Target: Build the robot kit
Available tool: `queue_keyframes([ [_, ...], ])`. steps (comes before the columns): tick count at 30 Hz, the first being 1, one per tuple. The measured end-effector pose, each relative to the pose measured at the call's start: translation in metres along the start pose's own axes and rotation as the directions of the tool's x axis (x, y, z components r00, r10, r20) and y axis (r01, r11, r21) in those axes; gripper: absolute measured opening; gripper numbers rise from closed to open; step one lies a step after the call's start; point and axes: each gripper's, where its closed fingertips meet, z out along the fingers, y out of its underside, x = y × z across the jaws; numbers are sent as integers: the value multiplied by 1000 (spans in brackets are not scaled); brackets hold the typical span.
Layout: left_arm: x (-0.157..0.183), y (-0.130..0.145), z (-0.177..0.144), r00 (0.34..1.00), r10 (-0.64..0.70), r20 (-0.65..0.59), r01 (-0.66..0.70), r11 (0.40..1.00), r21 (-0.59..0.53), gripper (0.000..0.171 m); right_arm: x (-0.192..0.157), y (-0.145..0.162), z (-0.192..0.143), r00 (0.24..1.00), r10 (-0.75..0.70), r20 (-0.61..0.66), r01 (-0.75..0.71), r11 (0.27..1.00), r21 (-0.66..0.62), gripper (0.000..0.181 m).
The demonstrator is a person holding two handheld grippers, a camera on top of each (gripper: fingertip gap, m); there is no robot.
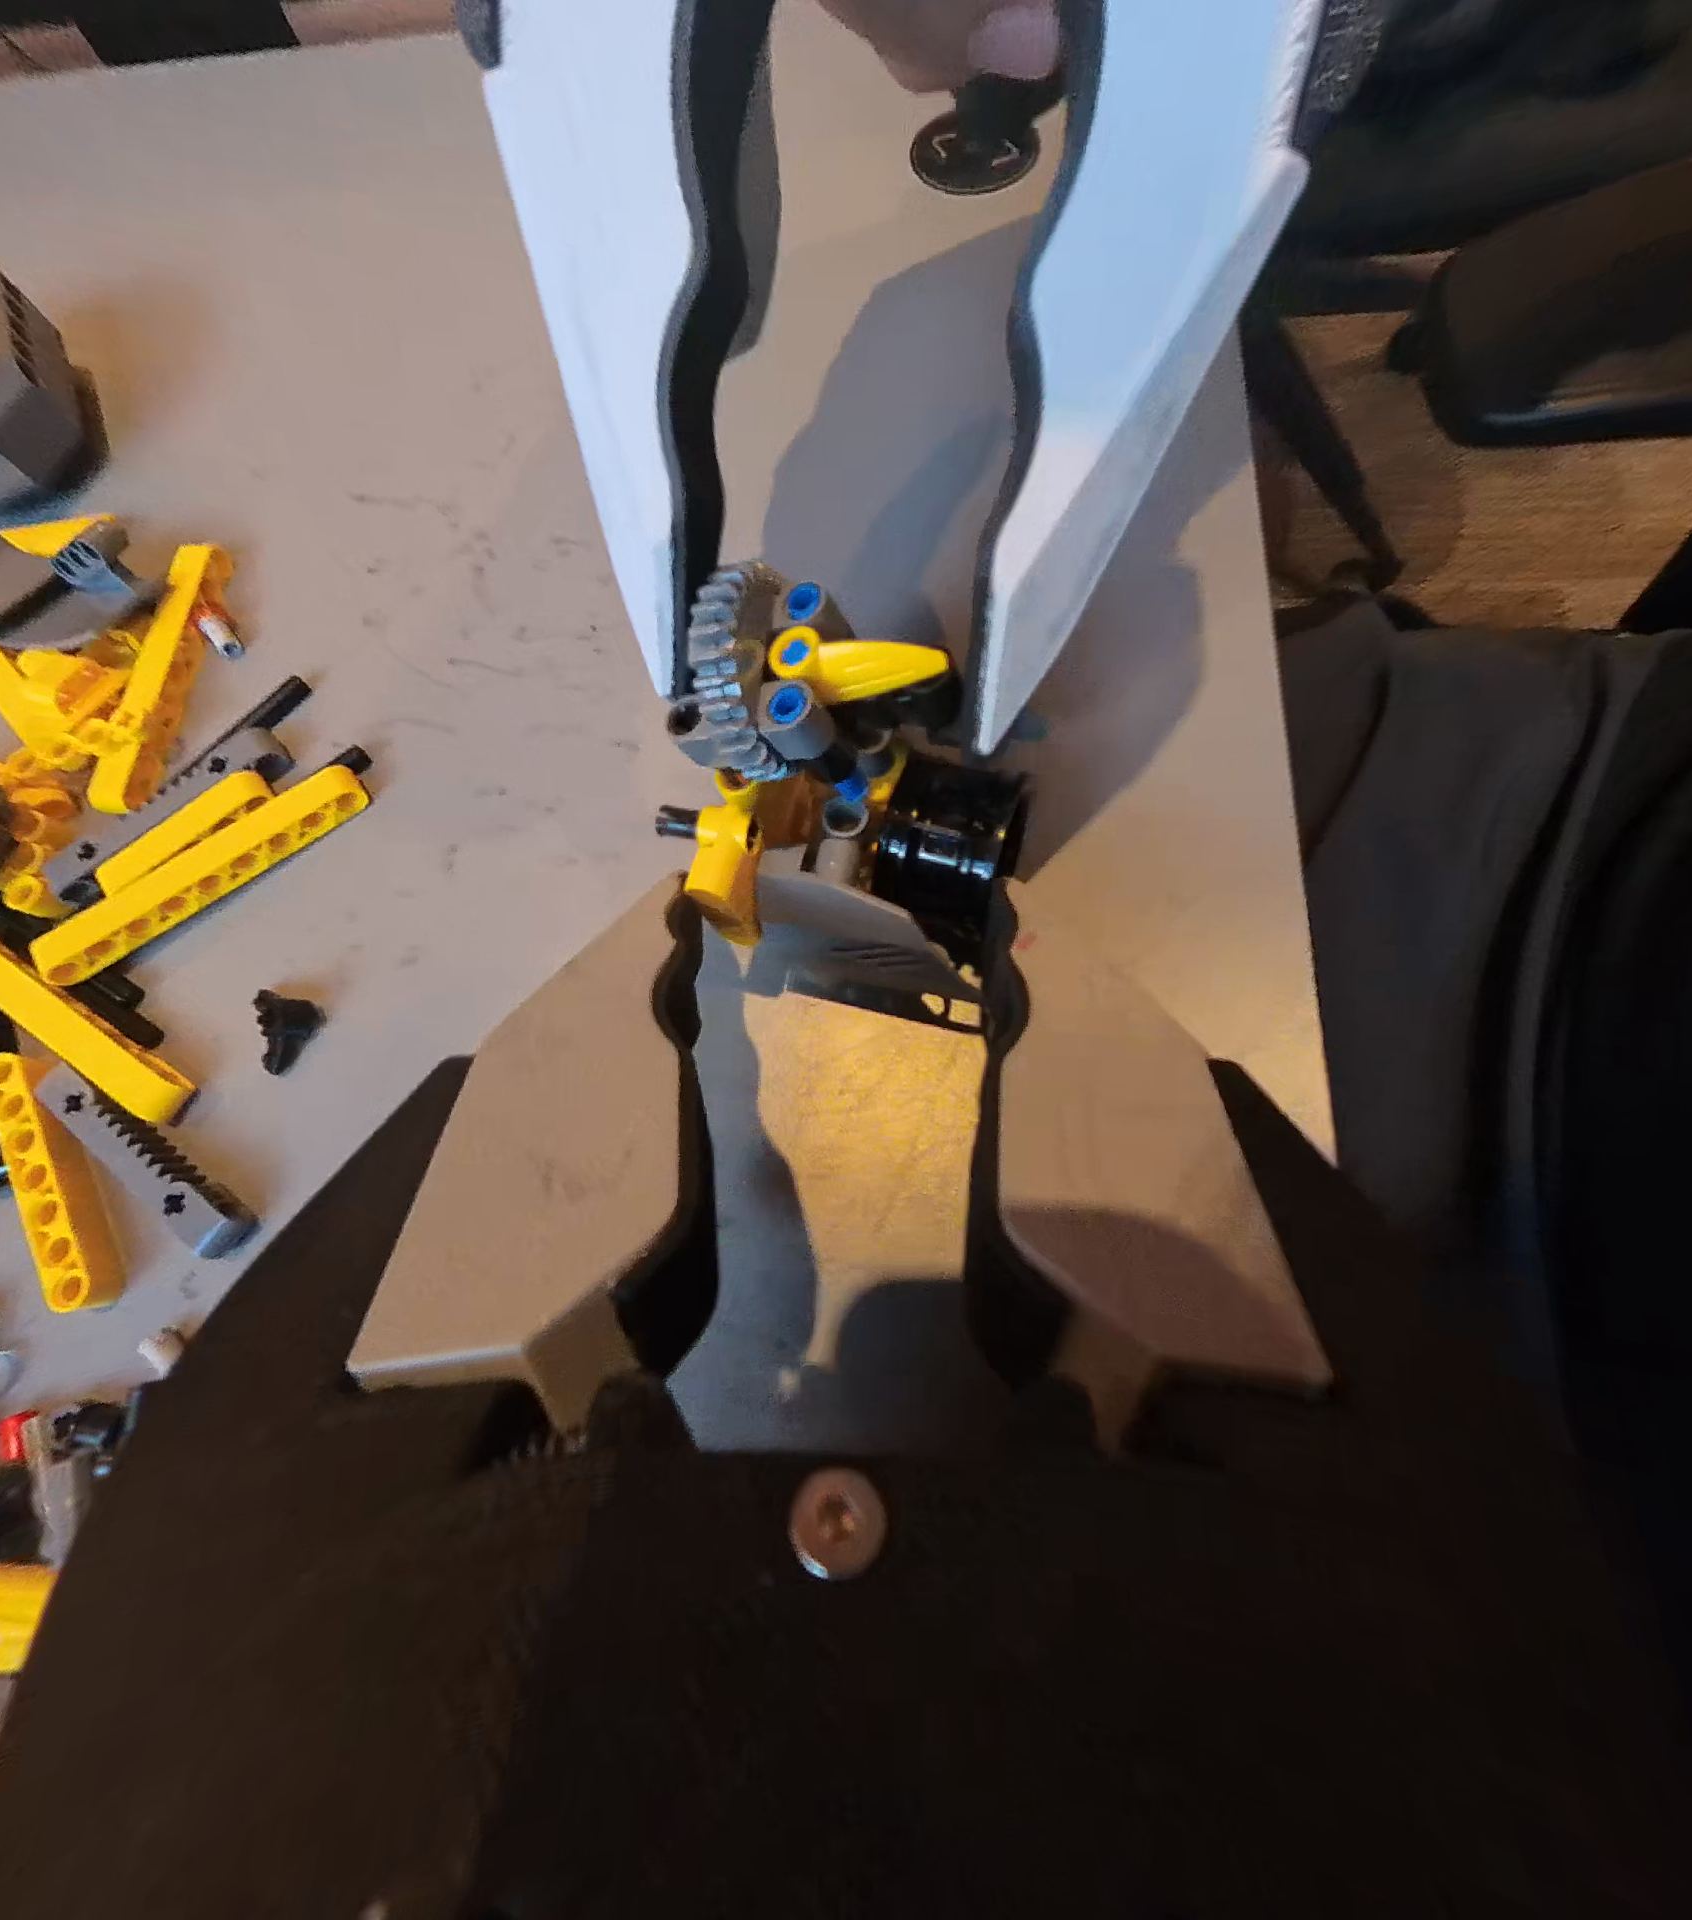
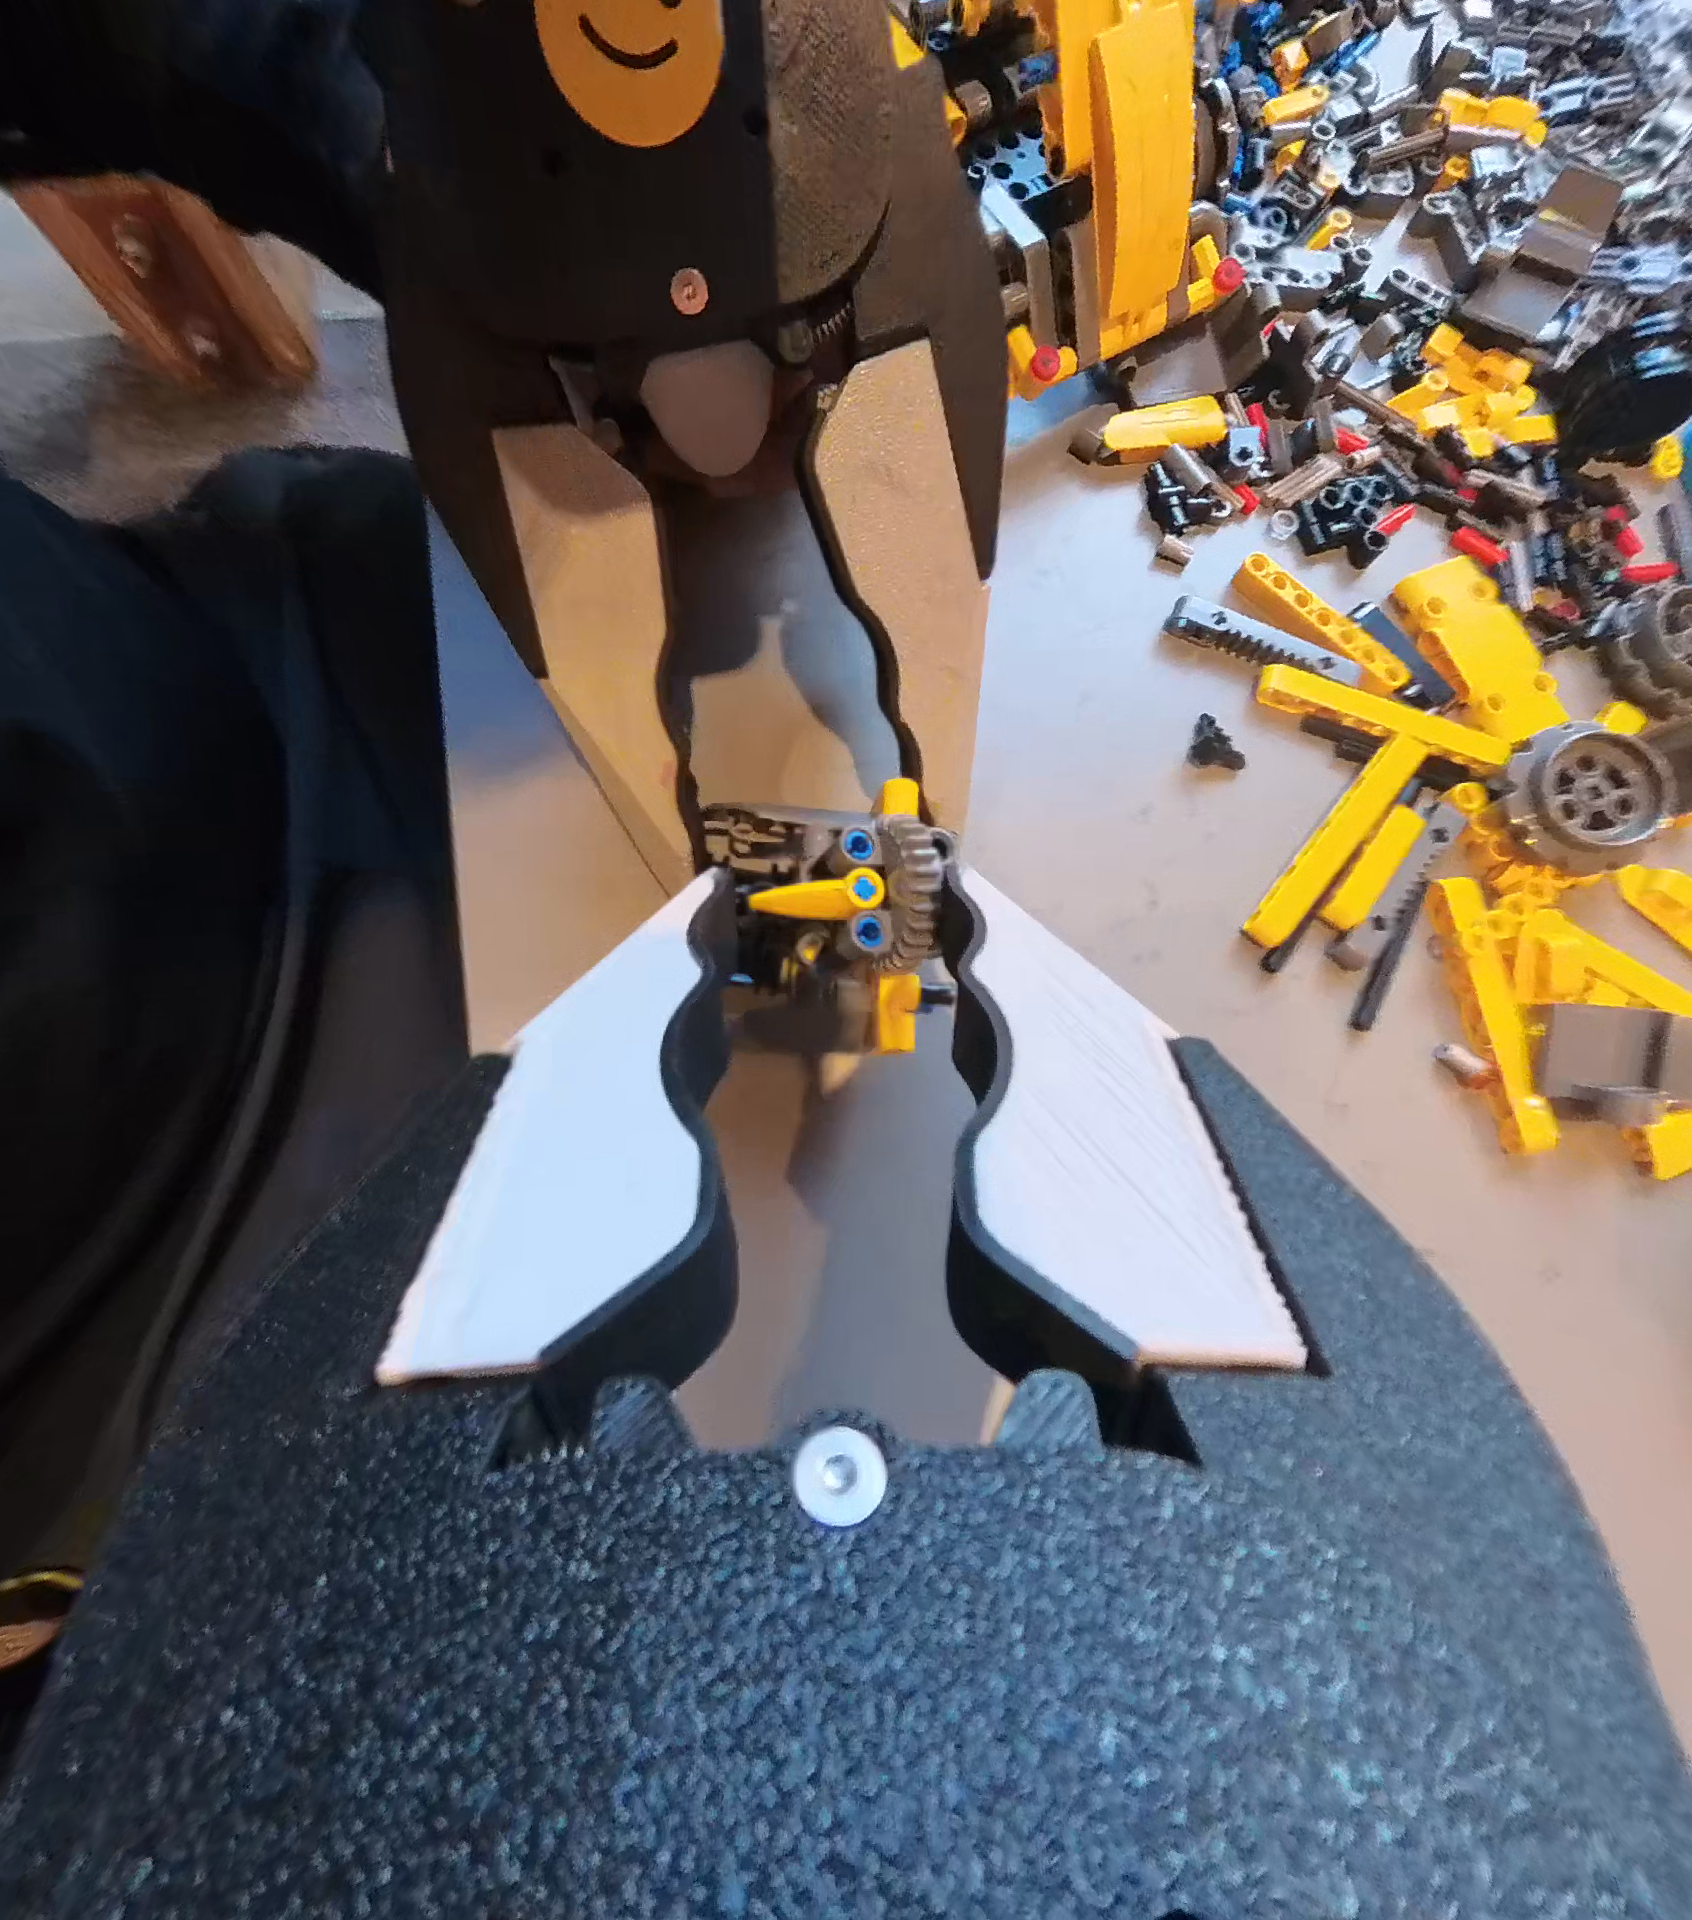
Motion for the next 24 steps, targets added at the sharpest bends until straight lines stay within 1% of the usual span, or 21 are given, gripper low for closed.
queue_keyframes([
  [3,-2,0,0,999,22,26,-22,1000,2,53,0,1,0,985,-133,-107,131,991,-26,39],
  [5,-2,0,-1,998,46,46,-46,999,2,53,-7,0,1,957,-230,-174,229,973,-28,39],
  [7,-2,0,-2,994,80,71,-81,997,5,53,-11,-1,3,923,-297,-244,300,954,-25,39],
  [9,-2,-1,-2,991,103,87,-104,995,8,53,-12,-2,4,865,-373,-335,387,922,-24,39],
  [12,-4,0,-3,990,103,92,-105,994,9,53,-13,-2,4,764,-465,-447,497,866,-52,39],
  [15,-7,-1,-5,982,139,124,-142,990,14,52,-13,-1,2,704,-503,-501,545,835,-72,40],
  [19,-8,-2,-5,969,190,160,-195,981,18,53,-15,-1,1,692,-500,-520,559,828,-52,39],
  [22,-10,-4,-5,953,229,200,-237,971,18,53,-9,-4,-4,639,-502,-583,579,813,-66,39],
  [24,-11,-5,-5,945,246,216,-256,967,17,53,-10,-4,-2,607,-533,-589,604,791,-93,39],
])
